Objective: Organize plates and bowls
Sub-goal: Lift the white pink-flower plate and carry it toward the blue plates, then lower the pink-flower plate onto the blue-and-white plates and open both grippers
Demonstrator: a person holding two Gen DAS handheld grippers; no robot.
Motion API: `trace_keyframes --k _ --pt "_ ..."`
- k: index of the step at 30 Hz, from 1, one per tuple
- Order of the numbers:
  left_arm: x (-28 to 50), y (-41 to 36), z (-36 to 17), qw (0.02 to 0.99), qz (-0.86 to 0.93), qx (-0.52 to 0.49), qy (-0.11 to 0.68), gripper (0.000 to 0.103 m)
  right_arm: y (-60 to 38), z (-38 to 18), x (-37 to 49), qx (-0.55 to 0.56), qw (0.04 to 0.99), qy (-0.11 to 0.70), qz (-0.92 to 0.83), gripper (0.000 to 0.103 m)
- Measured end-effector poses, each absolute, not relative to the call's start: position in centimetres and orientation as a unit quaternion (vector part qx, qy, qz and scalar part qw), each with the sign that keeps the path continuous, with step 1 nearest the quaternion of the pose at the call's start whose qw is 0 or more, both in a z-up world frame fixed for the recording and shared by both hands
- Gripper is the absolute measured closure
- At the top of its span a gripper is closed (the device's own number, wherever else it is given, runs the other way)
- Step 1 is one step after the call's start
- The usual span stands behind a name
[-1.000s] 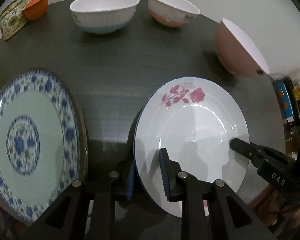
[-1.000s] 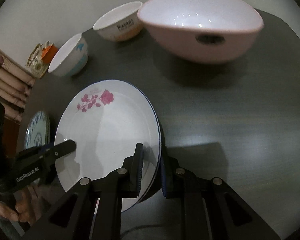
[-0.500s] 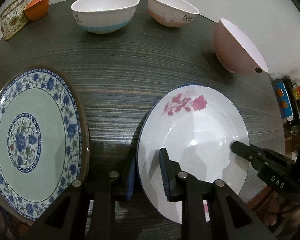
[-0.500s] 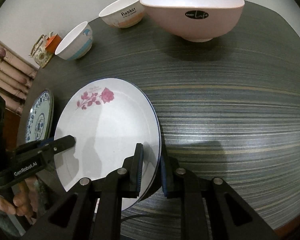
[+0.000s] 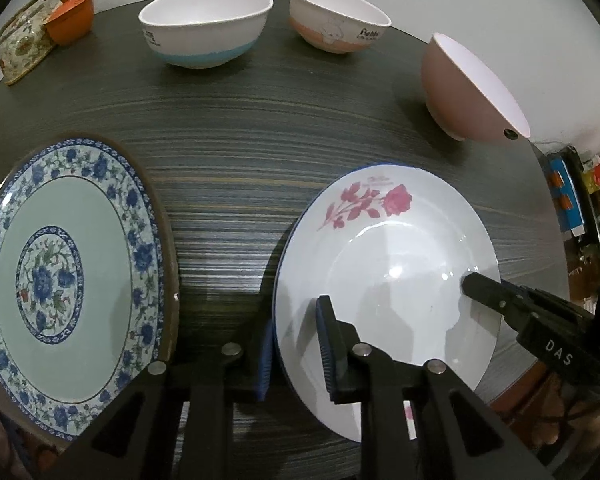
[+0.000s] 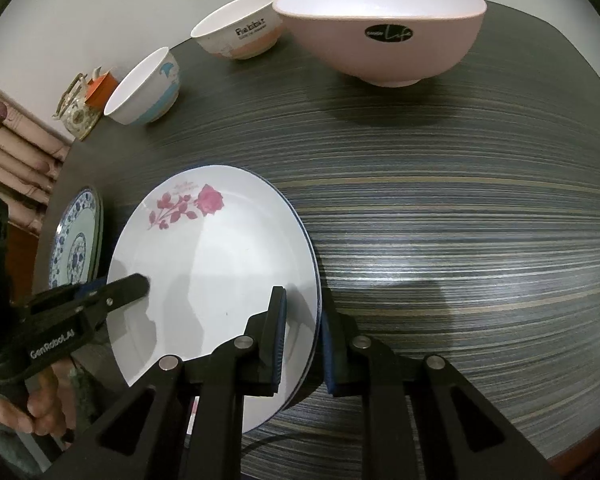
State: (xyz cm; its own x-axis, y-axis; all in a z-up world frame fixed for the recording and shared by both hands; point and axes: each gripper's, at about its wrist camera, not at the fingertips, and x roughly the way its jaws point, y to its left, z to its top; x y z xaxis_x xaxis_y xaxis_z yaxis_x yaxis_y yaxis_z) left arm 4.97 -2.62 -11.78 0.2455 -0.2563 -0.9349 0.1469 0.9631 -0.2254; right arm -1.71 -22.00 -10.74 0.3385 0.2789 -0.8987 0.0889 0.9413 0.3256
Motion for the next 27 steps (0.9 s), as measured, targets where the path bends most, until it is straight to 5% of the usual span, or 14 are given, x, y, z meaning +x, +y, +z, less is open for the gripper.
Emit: trace_keyframes --k 27 --pt "4.9 8.1 -5.1 0.834 -0.043 -0.082 0.544 0.083 -15.6 -5.0 1.3 0.127 0.827 0.536 0.109 0.088"
